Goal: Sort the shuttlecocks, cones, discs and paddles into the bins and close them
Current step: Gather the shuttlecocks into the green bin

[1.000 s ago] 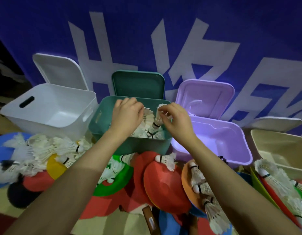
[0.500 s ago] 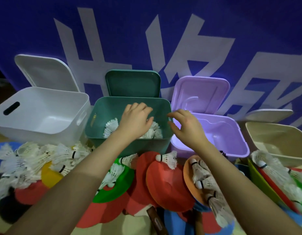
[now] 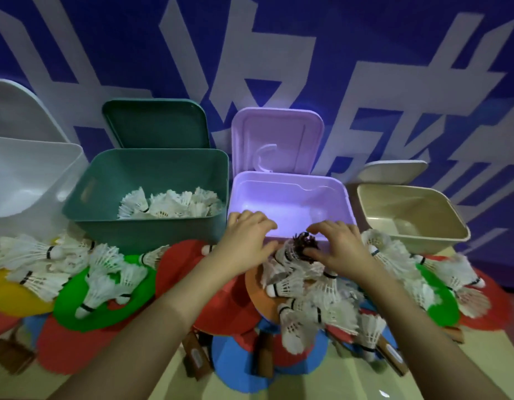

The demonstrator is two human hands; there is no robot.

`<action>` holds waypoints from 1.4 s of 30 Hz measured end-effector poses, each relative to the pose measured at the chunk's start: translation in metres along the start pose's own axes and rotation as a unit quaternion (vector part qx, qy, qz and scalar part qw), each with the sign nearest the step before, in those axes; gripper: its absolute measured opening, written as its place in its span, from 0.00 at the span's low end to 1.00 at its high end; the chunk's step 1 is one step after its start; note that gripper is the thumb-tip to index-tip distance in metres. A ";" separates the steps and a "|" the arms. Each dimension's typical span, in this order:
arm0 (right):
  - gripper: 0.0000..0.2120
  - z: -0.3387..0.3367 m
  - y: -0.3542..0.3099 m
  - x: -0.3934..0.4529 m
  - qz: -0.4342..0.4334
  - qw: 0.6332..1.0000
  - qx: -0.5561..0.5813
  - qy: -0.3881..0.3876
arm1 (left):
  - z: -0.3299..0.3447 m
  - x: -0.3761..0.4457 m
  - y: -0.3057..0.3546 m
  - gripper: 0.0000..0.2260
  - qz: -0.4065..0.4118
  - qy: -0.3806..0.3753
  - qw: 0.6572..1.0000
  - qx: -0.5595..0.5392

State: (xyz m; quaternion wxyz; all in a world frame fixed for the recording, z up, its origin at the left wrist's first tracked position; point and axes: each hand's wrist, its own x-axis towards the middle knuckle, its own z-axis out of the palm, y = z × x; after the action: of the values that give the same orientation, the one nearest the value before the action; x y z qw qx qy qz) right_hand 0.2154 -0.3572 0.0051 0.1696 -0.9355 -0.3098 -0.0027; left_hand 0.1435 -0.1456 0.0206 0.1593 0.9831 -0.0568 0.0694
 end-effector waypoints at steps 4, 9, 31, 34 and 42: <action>0.22 0.017 0.006 -0.009 0.001 1.000 -0.016 -0.005 | 0.040 -0.010 0.017 0.18 -0.045 -0.056 0.997 0.014; 0.05 0.031 -0.006 -0.011 0.009 0.998 0.019 0.061 | 0.067 -0.014 0.030 0.24 -0.095 -0.029 0.995 0.000; 0.10 -0.014 -0.058 0.007 -0.138 0.924 0.209 0.290 | -0.026 -0.014 -0.003 0.09 -0.088 0.287 0.951 -0.072; 0.10 -0.016 -0.091 0.032 -0.166 0.908 0.230 0.310 | -0.066 -0.019 -0.032 0.09 -0.087 0.317 0.944 -0.033; 0.06 0.007 -0.186 0.132 -0.173 0.943 0.160 0.236 | -0.127 -0.021 -0.145 0.07 -0.102 0.284 0.953 0.019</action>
State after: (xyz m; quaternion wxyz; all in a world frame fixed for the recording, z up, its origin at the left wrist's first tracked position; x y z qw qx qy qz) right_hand 0.2136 -0.1385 0.0719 0.3826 -0.8007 -0.4139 -0.2031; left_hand 0.1268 0.0334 0.0920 0.1560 0.9262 0.0926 0.3305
